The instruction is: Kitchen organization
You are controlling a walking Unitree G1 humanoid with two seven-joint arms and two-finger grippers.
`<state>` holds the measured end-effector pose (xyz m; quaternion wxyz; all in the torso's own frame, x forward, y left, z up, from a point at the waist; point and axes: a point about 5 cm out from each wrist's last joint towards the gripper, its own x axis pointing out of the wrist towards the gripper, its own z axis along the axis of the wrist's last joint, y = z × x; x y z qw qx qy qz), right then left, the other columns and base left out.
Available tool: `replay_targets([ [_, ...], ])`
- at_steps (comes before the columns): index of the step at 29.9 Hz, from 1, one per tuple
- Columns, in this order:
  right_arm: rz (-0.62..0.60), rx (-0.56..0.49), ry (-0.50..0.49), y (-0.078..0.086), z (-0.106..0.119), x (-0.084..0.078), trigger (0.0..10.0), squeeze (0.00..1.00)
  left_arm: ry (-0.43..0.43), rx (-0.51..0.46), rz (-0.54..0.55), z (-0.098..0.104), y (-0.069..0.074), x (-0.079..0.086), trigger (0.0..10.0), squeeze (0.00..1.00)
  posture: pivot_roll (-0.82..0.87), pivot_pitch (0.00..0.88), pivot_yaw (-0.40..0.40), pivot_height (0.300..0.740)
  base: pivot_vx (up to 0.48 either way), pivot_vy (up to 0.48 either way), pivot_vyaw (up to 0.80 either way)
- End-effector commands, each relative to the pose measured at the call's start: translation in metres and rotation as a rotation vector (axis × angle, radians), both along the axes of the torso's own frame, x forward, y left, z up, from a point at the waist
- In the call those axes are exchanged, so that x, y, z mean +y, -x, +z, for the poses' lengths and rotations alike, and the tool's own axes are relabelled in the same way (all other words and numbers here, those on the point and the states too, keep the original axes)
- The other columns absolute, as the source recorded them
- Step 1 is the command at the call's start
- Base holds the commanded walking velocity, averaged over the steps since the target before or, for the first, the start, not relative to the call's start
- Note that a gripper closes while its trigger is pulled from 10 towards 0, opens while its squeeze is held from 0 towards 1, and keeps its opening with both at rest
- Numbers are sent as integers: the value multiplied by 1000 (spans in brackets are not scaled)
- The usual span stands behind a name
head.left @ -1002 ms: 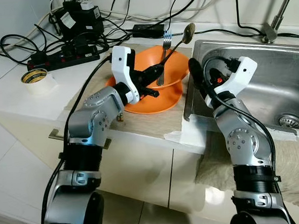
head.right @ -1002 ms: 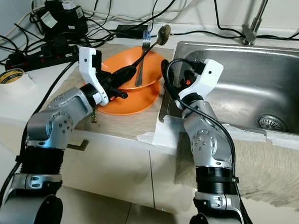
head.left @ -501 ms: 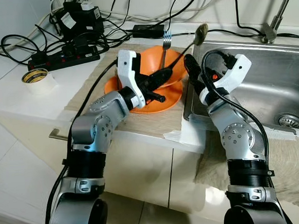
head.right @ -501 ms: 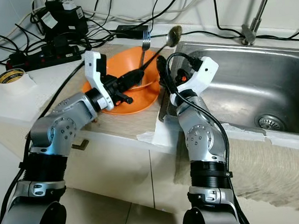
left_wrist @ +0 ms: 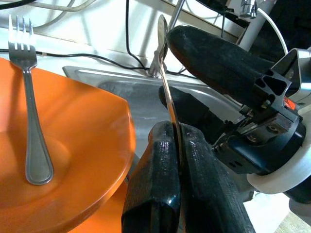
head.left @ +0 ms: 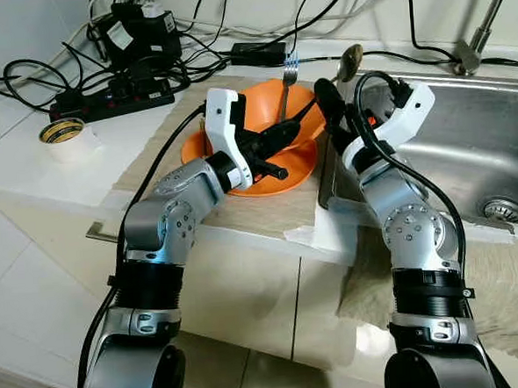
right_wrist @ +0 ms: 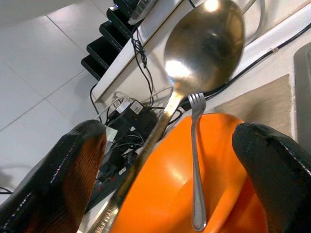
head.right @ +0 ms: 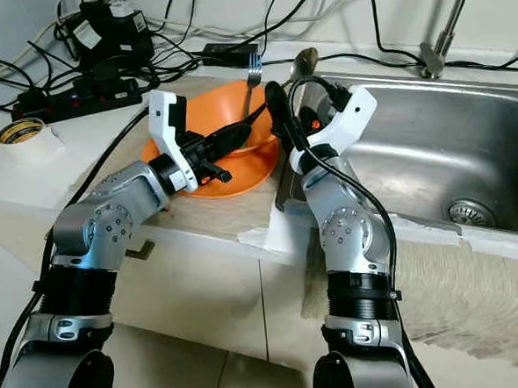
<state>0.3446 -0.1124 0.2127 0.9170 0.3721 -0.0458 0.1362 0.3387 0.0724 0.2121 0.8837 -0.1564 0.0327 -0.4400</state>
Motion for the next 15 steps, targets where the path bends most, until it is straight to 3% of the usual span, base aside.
replay_targets([
  [1,8,2,2,-1,2,3,10000,0,17,-34,-33,7,5,-2,0,0,36,0,54,740,0,0,0],
  [15,-52,33,128,-6,-8,2,10000,0,34,-69,-82,15,13,-6,0,0,40,0,52,740,0,0,0],
])
